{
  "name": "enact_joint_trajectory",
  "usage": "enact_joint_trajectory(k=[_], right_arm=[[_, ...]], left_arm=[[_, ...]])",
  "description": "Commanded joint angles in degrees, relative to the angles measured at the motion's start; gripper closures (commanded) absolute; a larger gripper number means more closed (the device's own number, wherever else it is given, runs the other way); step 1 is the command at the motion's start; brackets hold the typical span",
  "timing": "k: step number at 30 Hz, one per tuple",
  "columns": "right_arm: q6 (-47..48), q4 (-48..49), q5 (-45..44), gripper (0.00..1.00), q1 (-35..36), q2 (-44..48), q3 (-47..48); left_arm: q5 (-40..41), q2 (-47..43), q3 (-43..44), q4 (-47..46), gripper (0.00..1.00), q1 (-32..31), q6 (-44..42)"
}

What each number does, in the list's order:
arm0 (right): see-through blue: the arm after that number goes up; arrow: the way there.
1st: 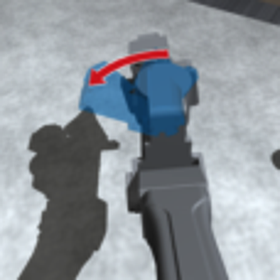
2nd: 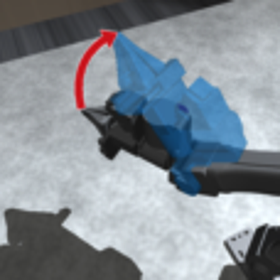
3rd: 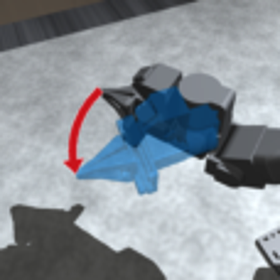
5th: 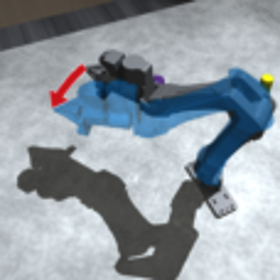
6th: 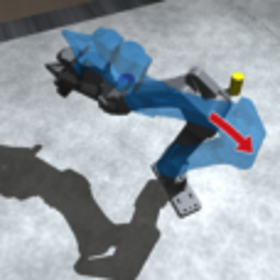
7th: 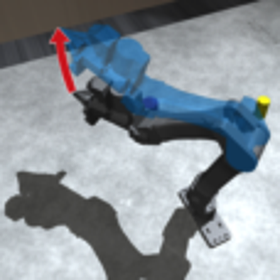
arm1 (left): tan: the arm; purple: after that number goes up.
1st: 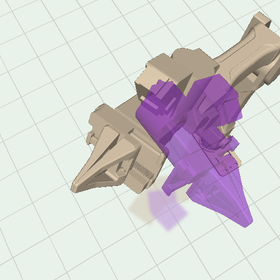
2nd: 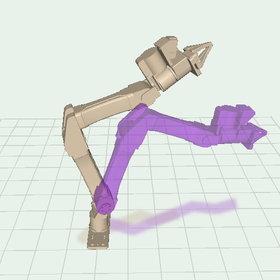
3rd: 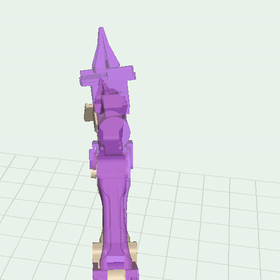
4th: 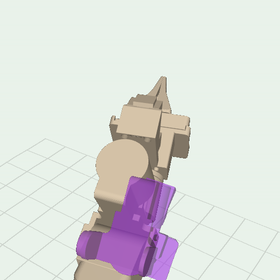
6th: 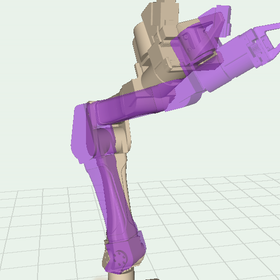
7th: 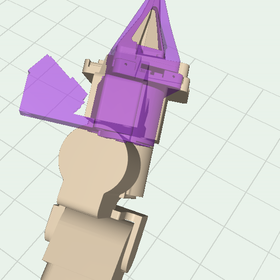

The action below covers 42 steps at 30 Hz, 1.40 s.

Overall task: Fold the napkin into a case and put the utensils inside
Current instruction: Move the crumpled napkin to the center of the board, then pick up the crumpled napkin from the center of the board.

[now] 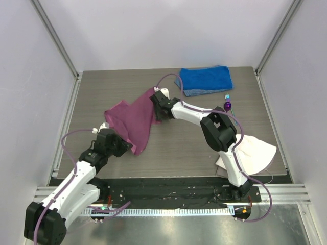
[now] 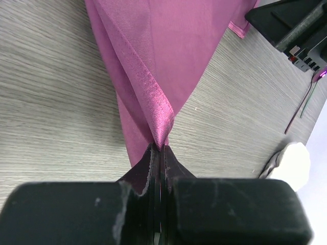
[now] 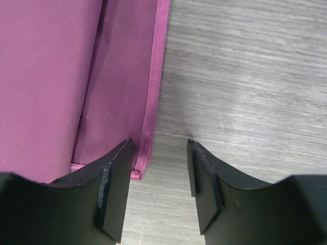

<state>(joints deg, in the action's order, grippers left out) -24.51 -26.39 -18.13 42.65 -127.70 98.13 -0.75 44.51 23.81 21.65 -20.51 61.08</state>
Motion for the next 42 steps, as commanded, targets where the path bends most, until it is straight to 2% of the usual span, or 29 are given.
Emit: enact_joint_trajectory(k=[1, 5, 15, 32, 38, 42], right_arm=[[-2.03, -0.50, -0.59, 0.49, 0.59, 5.35, -0.83], [-2.56, 0.11, 0.20, 0.53, 0.85, 6.23, -1.53], [-3.96, 1.78, 2.57, 0.52, 2.26, 4.92, -3.03], [-6.34, 0.55, -3.40, 0.55, 3.31, 0.17, -1.36], [-5.72, 0.90, -3.23, 0.55, 3.23, -0.62, -1.01], [-5.37, 1.25, -3.49, 0.53, 3.14, 0.60, -1.88]], left_arm=[[-2.49, 0.75, -0.26, -3.81, 1.00, -0.14, -0.17], [-2.50, 0.49, -0.87, -4.16, 1.00, -0.05, 0.09], [-2.32, -0.65, -1.14, -3.46, 1.00, -0.05, 0.53], [-2.24, -2.68, -1.66, -2.58, 1.00, -0.05, 1.23], [-1.27, -0.40, -1.23, -0.65, 1.00, -0.14, 1.24], [-0.74, 2.33, -0.79, 0.41, 0.91, -0.14, 1.15]])
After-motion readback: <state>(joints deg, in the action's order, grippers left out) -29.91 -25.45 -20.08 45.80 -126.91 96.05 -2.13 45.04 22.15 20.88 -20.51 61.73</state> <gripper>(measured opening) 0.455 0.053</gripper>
